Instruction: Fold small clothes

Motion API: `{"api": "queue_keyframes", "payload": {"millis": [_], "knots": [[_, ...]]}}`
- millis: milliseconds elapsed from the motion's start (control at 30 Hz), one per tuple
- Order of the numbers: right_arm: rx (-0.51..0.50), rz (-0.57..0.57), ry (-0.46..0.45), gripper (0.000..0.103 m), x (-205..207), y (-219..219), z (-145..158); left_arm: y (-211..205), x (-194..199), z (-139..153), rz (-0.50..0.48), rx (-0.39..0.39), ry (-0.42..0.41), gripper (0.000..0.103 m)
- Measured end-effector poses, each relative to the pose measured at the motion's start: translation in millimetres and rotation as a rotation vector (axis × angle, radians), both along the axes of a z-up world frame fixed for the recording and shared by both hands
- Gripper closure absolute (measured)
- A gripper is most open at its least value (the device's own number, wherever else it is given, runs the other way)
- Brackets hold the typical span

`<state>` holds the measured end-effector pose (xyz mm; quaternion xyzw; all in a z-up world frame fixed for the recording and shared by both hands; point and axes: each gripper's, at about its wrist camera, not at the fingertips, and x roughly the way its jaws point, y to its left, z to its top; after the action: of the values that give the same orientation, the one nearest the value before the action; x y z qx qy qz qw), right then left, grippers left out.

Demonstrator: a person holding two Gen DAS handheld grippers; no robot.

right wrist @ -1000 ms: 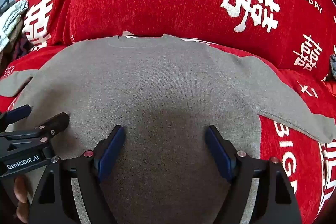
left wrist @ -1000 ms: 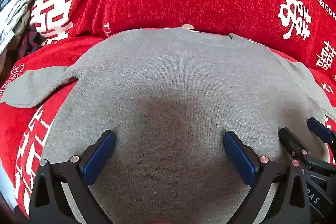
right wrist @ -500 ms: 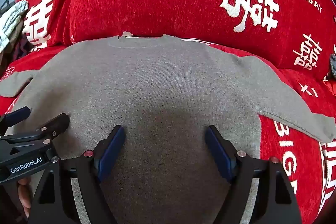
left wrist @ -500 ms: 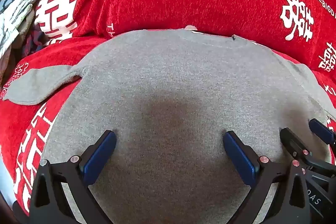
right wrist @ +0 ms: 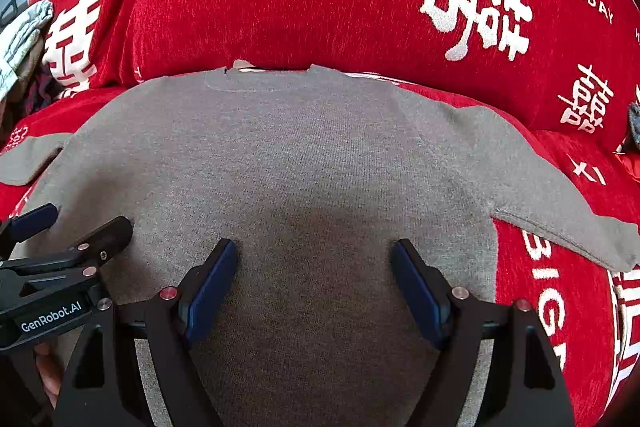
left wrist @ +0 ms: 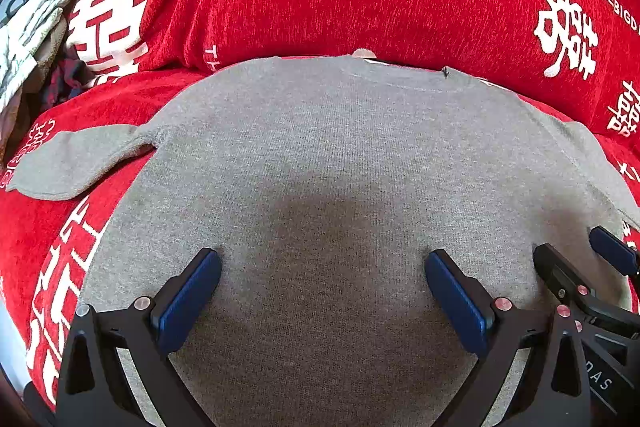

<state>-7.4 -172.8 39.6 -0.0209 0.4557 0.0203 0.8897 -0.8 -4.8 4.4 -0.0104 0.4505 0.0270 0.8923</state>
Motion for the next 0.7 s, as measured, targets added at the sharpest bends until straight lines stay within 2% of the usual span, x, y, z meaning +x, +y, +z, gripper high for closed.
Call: {"api": "queue_keyframes", "payload": {"millis": [133,267,367,500,700], "knots": [[0.001,0.000,0.002,0.021,-1,1,0,-3,1,1,0.012,0.015,0.006,0.000],[-0.003,-0.002,0.001,0.021,0,1,2,-1,2,1,0.050,-0.006,0.031,0.000],[-0.008,-0.001,0.000,0.021,0,1,3,2,8,2,0.031,-0.014,0.066,0.000],[-0.014,-0.001,0.004,0.021,1,3,3,1,7,-1,0.013,-0.005,0.050,0.000],[-0.021,-0.007,0.023,0.020,3,4,3,2,11,0,0.008,-0.006,0.086,0.000]]}}
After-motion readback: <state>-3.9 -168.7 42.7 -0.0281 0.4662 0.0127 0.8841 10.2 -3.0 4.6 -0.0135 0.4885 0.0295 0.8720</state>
